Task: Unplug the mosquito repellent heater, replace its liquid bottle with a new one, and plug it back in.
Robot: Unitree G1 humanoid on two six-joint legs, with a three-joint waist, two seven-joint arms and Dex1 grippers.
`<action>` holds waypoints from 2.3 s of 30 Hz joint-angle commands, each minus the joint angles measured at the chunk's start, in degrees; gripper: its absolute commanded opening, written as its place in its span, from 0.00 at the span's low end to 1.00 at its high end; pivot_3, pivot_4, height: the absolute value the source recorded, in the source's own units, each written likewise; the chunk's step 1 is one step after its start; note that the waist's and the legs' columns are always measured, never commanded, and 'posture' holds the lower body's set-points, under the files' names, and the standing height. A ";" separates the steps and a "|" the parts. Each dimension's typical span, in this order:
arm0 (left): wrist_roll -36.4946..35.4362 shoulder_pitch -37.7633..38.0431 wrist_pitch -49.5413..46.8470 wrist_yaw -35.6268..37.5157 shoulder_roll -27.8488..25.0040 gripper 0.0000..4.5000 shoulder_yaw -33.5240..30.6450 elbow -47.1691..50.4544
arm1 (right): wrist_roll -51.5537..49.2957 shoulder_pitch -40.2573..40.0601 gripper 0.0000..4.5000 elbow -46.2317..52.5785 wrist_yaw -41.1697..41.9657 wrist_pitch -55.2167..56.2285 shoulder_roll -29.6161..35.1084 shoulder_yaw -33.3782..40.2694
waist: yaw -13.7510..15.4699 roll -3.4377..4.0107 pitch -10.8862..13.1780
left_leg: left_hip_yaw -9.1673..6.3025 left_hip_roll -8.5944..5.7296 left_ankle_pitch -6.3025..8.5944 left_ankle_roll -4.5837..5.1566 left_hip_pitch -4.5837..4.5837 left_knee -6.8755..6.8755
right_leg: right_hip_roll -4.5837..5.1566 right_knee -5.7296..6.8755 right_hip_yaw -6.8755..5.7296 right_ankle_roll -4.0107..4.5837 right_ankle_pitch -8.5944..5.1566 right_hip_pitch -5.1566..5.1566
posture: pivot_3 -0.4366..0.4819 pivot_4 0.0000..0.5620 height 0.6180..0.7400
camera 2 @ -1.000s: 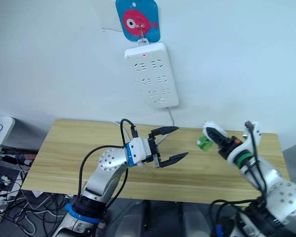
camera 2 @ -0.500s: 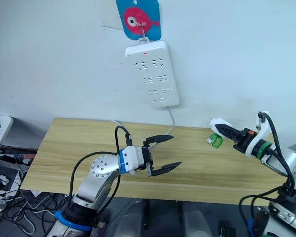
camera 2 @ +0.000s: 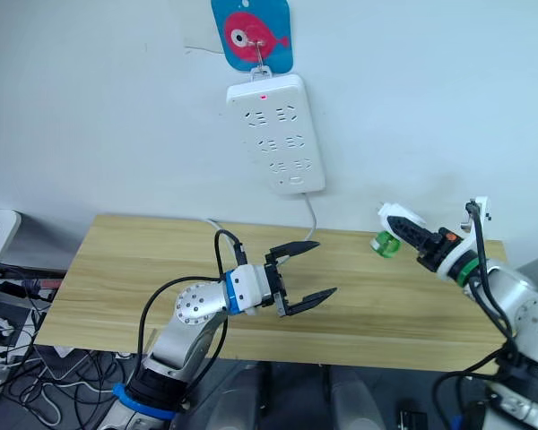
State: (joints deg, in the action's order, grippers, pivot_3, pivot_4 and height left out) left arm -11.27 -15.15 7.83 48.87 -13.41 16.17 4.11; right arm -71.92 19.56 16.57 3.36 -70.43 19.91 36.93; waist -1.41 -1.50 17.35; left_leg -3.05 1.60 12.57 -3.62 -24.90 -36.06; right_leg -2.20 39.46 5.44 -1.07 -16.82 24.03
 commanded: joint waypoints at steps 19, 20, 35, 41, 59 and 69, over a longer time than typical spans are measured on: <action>4.04 -5.11 8.97 -6.86 8.59 1.00 2.16 -7.60 | -33.54 -10.97 0.65 19.30 -35.65 31.94 0.37 -16.95 | -0.28 -0.01 0.00 | 0.01 -0.07 -0.08 0.08 0.02 -0.03 | -0.05 0.10 -0.03 -0.27 -0.14 0.00 | 0.52 0.53 1.00; 4.29 -5.50 9.48 -7.18 9.01 1.00 2.19 -8.39 | -33.69 -11.21 0.65 19.67 -35.84 32.72 0.59 -17.52 | -0.26 -0.01 0.00 | 0.01 -0.07 -0.08 0.08 0.02 -0.03 | -0.05 0.10 -0.04 -0.27 -0.14 0.00 | 0.52 0.53 1.00; 6.20 -7.73 13.20 -10.32 11.93 1.00 2.48 -12.28 | -33.76 -14.03 0.65 23.06 -35.64 40.13 4.02 -22.68 | -0.27 -0.01 -0.01 | 0.00 -0.07 -0.11 0.08 0.04 -0.10 | -0.03 0.26 -0.03 -0.20 -0.10 0.00 | 0.51 0.52 1.00; 6.49 -7.82 13.35 -10.80 12.20 1.00 2.73 -12.41 | -33.93 -14.53 0.65 23.71 -35.31 41.50 4.90 -23.62 | -0.28 -0.01 -0.01 | -0.01 -0.08 -0.11 0.09 0.04 -0.20 | -0.03 0.37 -0.03 -0.20 -0.10 0.00 | 0.50 0.51 1.00; 5.70 -8.01 13.06 -10.50 12.92 0.59 2.97 -12.97 | -33.80 -15.02 0.65 24.21 -34.72 43.35 5.48 -25.53 | -0.28 -0.01 -0.02 | -0.04 -0.09 -0.11 0.10 0.02 -0.50 | -0.03 0.54 -0.03 -0.19 -0.09 -0.02 | 0.51 0.50 1.00; 6.05 -8.64 13.06 -10.84 13.09 0.50 2.96 -13.58 | -33.45 -15.77 0.65 25.00 -34.68 43.84 5.51 -26.53 | -0.29 -0.01 -0.03 | -0.05 -0.09 -0.10 0.11 0.01 -0.68 | -0.03 0.57 -0.03 -0.26 -0.05 -0.06 | 0.50 0.50 1.00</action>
State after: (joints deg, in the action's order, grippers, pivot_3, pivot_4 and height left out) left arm -5.08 -23.07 19.64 38.36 -1.21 18.84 -9.95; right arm -104.62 4.31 37.97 -32.51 -26.80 24.89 10.59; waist -1.70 -1.51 17.33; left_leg -3.10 1.51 12.47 -3.51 -24.89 -36.77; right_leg -2.23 40.03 5.41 -1.34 -16.86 23.95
